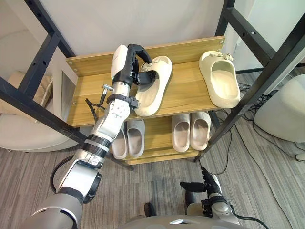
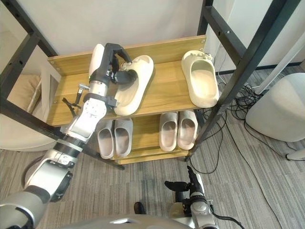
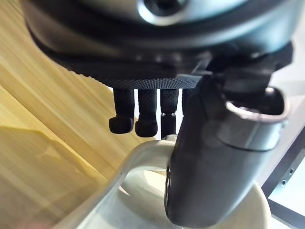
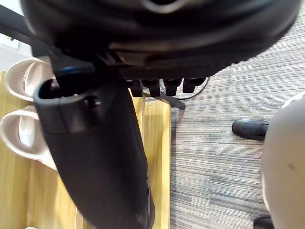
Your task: Organize the slippers on the shoe rack
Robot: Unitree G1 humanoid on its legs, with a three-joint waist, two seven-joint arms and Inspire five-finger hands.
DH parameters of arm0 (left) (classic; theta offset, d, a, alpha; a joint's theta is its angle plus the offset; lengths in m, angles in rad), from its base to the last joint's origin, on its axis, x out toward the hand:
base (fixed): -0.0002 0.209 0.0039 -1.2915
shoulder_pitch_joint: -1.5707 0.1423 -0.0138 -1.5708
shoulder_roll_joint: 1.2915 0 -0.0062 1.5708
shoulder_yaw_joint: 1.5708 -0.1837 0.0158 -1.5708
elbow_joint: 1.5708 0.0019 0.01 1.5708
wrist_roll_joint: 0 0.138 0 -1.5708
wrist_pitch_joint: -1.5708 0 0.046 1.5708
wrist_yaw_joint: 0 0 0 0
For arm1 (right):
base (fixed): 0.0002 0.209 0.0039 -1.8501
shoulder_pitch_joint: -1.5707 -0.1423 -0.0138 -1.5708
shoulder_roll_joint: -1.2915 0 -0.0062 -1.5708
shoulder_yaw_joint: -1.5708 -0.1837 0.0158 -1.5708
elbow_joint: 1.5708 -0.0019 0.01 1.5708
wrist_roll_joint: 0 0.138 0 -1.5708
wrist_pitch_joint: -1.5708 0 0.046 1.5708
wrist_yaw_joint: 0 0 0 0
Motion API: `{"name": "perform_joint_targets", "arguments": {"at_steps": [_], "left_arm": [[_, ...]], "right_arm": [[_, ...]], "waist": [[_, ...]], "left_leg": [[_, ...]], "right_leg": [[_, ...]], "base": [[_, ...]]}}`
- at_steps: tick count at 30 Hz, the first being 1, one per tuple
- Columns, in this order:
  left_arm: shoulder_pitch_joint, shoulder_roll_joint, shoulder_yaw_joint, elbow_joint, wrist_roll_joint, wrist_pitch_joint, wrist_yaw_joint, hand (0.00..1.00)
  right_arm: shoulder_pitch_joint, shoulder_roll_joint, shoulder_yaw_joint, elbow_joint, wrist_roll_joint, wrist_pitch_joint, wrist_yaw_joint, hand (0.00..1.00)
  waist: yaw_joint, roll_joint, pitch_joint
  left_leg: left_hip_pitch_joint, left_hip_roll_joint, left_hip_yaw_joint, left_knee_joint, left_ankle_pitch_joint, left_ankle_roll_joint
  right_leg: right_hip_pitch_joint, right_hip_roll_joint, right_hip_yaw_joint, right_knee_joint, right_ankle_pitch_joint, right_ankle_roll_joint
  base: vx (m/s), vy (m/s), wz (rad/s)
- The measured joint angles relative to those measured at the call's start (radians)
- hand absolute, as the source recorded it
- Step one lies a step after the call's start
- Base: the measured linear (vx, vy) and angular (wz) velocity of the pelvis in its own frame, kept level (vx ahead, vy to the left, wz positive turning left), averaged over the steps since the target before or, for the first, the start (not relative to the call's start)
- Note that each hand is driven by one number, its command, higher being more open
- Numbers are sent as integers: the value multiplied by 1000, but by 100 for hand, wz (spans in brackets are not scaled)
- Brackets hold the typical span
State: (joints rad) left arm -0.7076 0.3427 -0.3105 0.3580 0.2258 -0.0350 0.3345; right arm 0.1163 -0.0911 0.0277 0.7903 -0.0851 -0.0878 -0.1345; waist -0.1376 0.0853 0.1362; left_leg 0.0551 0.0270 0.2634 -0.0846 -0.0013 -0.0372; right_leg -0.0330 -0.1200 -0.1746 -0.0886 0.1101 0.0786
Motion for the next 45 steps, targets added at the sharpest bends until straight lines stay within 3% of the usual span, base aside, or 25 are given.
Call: {"name": "perform_joint_targets", "arguments": {"at_steps": [8,9,23,45], "left_arm": [[-26,-78,-41,-1,0,0,5,0],[-26,-84,-42,-1,0,0,5,100],[-65,-217,-116,16,2,2,17,100],[-103,-217,-113,19,-21,4,4,100]], "right_arm": [[0,-3,-7,-11,9,0,0,100],[0,-3,-7,-12,9,0,-1,100],[14,-5,-5,-42,33,-3,-1,100],[22,-3,-3,-61,47,-3,0,100]], "waist": [[-8,14,8],[-10,14,9],[-25,13,15],[-27,8,24]], "left_leg": [[1,0,-9,0,0,0],[2,0,-11,0,0,0],[-3,-7,-24,2,-4,7],[-3,-8,-26,9,-5,8]], "right_leg": [[9,-2,-13,0,1,1],[11,-2,-15,0,1,1],[14,-16,-24,2,0,7],[19,-17,-20,4,0,8]], "base": [[-17,-3,3],[-36,-4,7],[-20,0,3],[-7,1,0]]}}
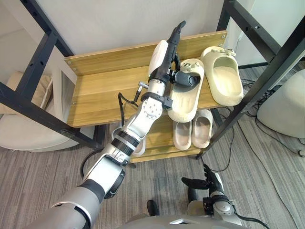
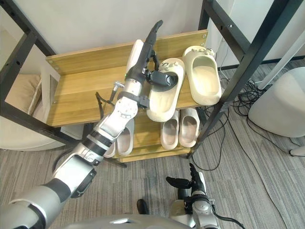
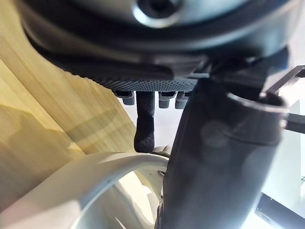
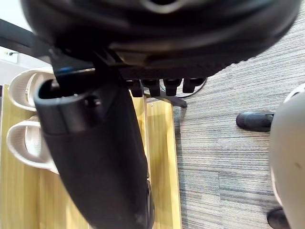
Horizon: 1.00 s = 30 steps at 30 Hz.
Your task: Organize the slippers on the shoe rack
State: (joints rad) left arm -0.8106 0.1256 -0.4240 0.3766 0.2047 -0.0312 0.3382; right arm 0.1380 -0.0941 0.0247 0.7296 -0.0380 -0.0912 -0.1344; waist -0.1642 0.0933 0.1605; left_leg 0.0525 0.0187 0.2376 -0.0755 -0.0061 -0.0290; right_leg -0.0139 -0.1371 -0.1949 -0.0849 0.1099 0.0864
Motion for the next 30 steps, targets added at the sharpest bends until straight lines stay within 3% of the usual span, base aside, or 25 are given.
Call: {"name": "perform_joint_targets", "arguments": {"at_steps": [22,30], "left_arm": [[3,43,10,-82,0,-1,-19,100],[137,32,18,-287,-72,-7,-19,100]], "right_arm": [[1,-14,37,5,-1,0,10,100],[0,-15,40,23,-1,0,10,100]], "waist": [[27,-8,5],[45,-8,5]], "left_leg": [[1,-2,-30,5,2,4],[9,-2,-39,5,3,4]], "right_leg": [[19,-2,-26,1,-7,1],[32,-3,-36,1,-10,2]], "base": [[-7,1,3],[-13,1,2]]}}
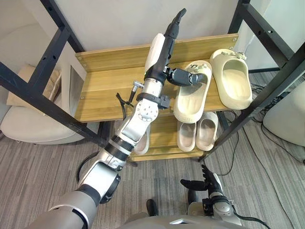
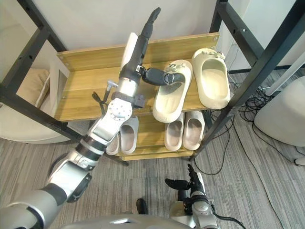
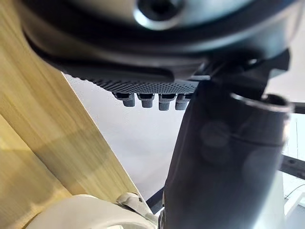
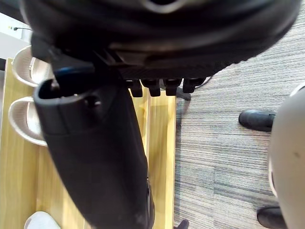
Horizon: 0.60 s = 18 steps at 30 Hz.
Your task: Organize the slippers on the shoe rack
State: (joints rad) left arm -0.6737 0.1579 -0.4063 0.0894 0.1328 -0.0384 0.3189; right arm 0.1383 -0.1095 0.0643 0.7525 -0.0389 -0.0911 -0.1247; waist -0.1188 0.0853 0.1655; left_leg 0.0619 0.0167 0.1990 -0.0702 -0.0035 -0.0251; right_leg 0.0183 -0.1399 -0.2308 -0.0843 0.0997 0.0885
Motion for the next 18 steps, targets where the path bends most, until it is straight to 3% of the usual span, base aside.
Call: {"name": "perform_joint_targets", "arguments": {"at_steps": [9,18], "left_arm": [[179,-35,-9,-230,-275,-85,-40,100],[404,-57,-60,-367,-408,-95,-50,100]], "right_arm": [[-3,-13,37,10,-3,7,-1,100],[-4,-14,45,35,-10,13,-6,100]], "waist": [[31,-1,-2],[59,-13,-11]], "left_leg": [[6,-2,-18,0,2,2],[4,-5,-36,2,2,3]], "right_leg": [[17,-3,-17,0,-6,2],[26,-6,-35,0,-8,5]], "base": [[-18,3,5],[-17,4,6]]}}
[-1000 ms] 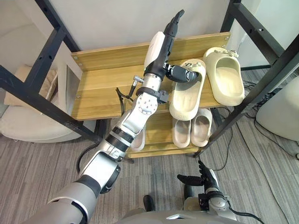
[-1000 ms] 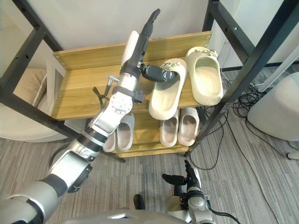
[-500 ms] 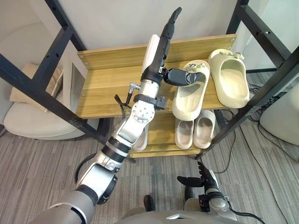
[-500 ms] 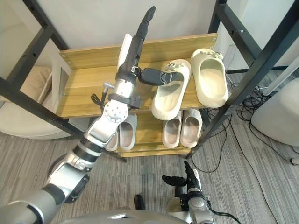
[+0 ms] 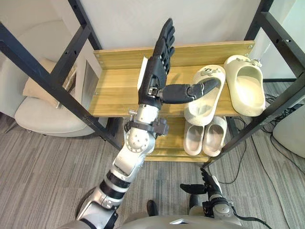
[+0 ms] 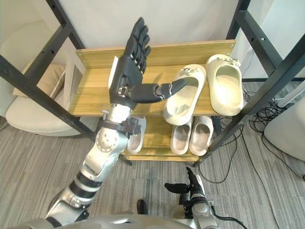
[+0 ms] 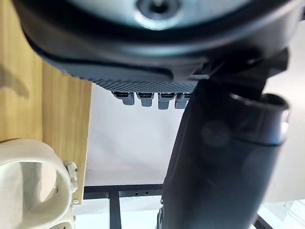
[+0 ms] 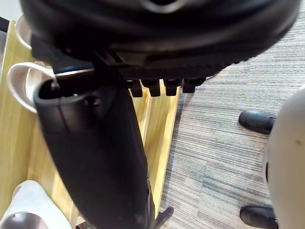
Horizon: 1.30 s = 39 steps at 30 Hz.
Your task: Organize the slippers on the shoe rack
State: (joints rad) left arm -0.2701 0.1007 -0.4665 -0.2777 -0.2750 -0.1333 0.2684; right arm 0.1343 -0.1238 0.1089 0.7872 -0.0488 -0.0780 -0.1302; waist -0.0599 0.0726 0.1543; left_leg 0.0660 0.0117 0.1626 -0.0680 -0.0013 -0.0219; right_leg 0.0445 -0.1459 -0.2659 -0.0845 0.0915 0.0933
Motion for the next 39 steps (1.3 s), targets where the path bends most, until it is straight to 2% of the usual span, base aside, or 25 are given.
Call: {"name": "perform_joint_targets", "arguments": {"at_steps": [4,11,14,15,27,39], "left_arm": [[109,-21,-42,-3,-11,1,-9,100],[232,-16,-84,18,-35,4,-28,100],[264,-5,-108,60,-34,9,-38,100],[267,-8,-118,70,-29,8,-48,100],[252,-7,-144,135,33,-19,-51,100],[132,-6,-201,236,32,-29,-32,100]], "right_arm": [[0,0,7,14,-1,0,-7,100],[-1,1,40,19,-10,1,-18,100],[-3,2,44,40,-10,1,-27,100],[-5,3,51,49,-10,1,-29,100],[-22,11,90,94,-11,3,-51,100],[-34,14,110,106,-10,3,-55,100]], "waist": [[9,-5,-13],[12,-13,-30],[24,-17,-43],[31,-22,-46],[32,-47,-72],[27,-61,-67]], "left_leg": [[-3,-3,-10,1,0,1],[-4,-2,-19,2,1,2],[-3,0,-22,2,1,2],[-4,3,-25,2,2,1],[2,6,-31,-17,13,0],[0,6,-36,-18,16,1]], "right_leg": [[4,-5,-10,0,-2,2],[7,0,-26,0,-5,-2],[8,5,-29,-1,-7,-6],[9,7,-32,-1,-8,-8],[10,10,-40,-5,-9,-9],[8,6,-47,-5,-8,-7]], "base": [[-9,7,7],[-9,1,3],[-7,1,2],[-34,-10,4],[-9,-1,1],[-8,1,1]]}}
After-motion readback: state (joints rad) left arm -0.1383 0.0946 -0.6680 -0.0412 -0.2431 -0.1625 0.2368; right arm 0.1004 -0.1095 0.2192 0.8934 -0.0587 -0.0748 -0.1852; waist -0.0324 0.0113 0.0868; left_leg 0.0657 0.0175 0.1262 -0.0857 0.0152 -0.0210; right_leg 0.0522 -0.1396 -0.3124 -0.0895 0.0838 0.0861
